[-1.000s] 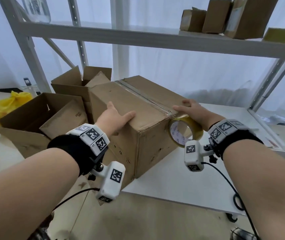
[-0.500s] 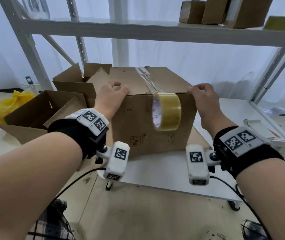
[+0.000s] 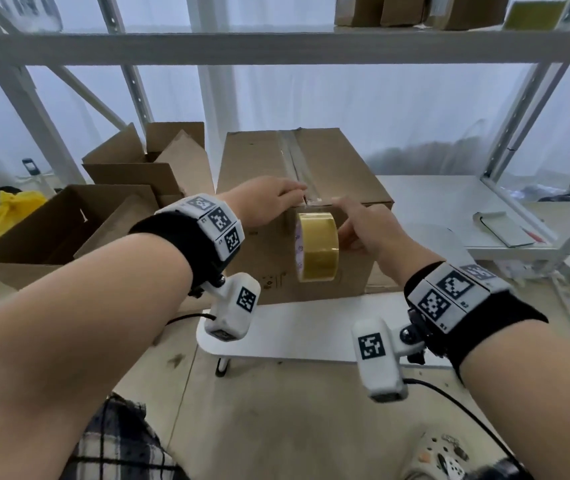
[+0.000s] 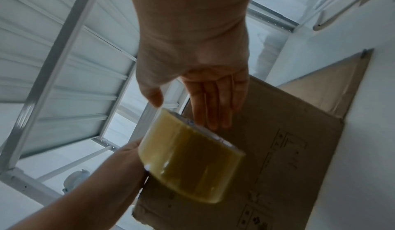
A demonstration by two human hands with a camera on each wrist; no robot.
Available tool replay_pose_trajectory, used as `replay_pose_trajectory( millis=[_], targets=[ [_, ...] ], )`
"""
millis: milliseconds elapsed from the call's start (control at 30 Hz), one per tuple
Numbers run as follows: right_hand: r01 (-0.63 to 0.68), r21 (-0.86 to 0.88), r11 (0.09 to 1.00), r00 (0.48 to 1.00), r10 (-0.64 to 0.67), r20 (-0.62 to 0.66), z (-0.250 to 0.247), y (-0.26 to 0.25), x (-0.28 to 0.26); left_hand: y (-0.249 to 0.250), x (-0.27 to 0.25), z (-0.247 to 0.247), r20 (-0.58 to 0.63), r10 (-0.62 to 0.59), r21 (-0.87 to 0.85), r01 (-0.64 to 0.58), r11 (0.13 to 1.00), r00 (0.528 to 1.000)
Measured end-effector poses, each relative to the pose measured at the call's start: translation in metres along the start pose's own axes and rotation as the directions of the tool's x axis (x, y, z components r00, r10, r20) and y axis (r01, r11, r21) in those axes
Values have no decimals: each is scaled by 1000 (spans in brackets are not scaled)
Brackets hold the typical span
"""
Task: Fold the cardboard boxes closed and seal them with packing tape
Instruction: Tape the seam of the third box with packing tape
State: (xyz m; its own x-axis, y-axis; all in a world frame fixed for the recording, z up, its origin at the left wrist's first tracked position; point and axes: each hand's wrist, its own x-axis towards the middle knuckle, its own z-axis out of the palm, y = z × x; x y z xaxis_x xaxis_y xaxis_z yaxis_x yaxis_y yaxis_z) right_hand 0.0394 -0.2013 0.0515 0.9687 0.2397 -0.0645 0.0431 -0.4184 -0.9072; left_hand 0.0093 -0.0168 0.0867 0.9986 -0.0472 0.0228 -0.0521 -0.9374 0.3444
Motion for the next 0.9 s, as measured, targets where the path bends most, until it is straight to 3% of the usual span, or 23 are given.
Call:
replay_pose_trajectory(
  millis=[67, 133, 333, 500, 700, 800, 900],
  targets=[
    [-124, 91, 988, 973, 103, 205, 7, -2, -6, -3, 1, 4, 47, 2, 10, -2, 1000, 999],
    [-206, 169, 964, 943, 150, 296, 15, -5, -8, -6, 1, 3, 51, 14, 9, -15, 1000, 999],
    [-216, 254, 943, 950, 143, 276, 17, -16, -7, -6, 3, 2, 80, 48, 109, -57, 992, 996],
    [-246, 105, 963, 944, 214, 252, 25, 0, -12, -7, 6, 6, 18, 72, 158, -74, 985, 997],
    [-283, 205, 937, 939, 226, 260, 31, 9, -12, -6, 11, 16, -99, 126, 243, -99, 965, 987],
    [-277, 204, 939, 931, 209, 300, 28, 10, -12, -5, 14, 22, -156, 174, 385, -103, 917, 972],
    [-271, 210, 939, 910, 179, 374, 24, 14, -12, -7, 17, 24, -126, 215, 554, -111, 825, 969]
  ],
)
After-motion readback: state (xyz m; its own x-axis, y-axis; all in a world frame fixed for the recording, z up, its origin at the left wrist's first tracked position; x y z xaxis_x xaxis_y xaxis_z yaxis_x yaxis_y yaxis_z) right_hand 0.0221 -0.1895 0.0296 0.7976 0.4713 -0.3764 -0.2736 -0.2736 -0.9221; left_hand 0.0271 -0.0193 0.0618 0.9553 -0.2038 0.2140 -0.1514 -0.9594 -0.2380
